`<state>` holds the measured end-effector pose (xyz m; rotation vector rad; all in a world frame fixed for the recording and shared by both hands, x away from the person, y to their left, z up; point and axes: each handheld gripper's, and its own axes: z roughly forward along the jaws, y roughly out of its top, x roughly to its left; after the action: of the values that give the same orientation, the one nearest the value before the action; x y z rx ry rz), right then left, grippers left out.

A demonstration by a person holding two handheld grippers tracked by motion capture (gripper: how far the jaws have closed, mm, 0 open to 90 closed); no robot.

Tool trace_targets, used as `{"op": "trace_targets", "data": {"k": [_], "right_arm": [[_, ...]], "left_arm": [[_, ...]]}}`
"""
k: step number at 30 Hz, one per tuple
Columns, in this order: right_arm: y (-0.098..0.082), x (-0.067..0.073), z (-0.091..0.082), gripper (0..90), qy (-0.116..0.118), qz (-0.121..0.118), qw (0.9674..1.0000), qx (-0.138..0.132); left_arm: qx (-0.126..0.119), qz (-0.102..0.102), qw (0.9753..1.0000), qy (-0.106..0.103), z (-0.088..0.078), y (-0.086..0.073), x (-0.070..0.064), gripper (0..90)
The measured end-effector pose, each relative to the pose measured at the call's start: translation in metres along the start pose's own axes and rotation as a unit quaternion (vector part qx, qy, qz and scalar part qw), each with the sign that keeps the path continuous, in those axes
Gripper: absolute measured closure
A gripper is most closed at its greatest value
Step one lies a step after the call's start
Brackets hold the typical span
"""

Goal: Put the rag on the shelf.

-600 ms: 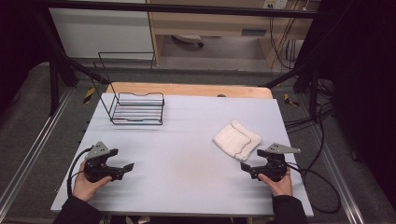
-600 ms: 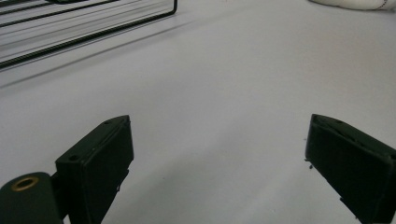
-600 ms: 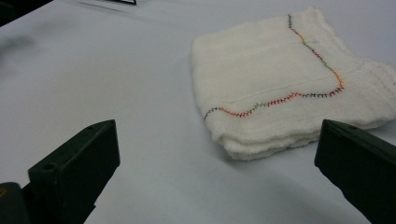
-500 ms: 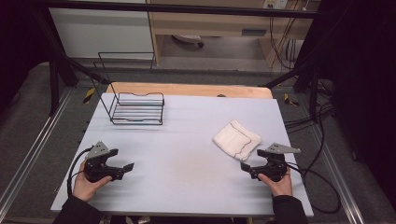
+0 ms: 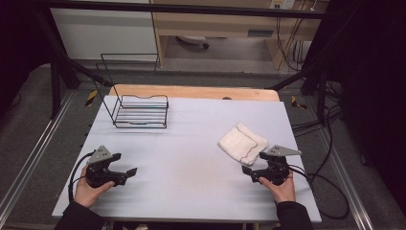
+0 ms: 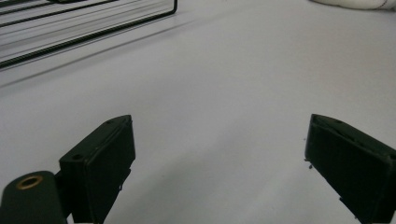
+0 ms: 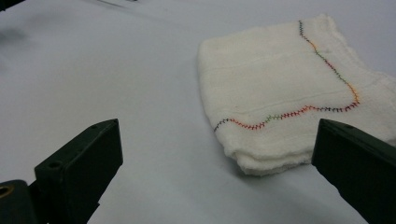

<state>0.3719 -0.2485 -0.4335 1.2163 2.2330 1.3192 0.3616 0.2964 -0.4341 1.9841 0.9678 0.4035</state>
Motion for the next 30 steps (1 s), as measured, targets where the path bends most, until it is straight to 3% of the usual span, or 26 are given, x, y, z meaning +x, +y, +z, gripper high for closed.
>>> {"op": "trace_targets", "data": {"k": [14,30], "right_arm": [[0.016,0.014,0.02,4.3,-0.014,-0.019,0.9996,0.012],[0.054,0.032,0.059,9.8,-0.017,-0.037,0.9988,0.028]], "left_arm": [[0.0,0.0,1.0,0.003,-0.001,0.0,0.001,8.7],[-0.002,-0.002,1.0,0.008,-0.002,0.0,0.002,9.0]]}}
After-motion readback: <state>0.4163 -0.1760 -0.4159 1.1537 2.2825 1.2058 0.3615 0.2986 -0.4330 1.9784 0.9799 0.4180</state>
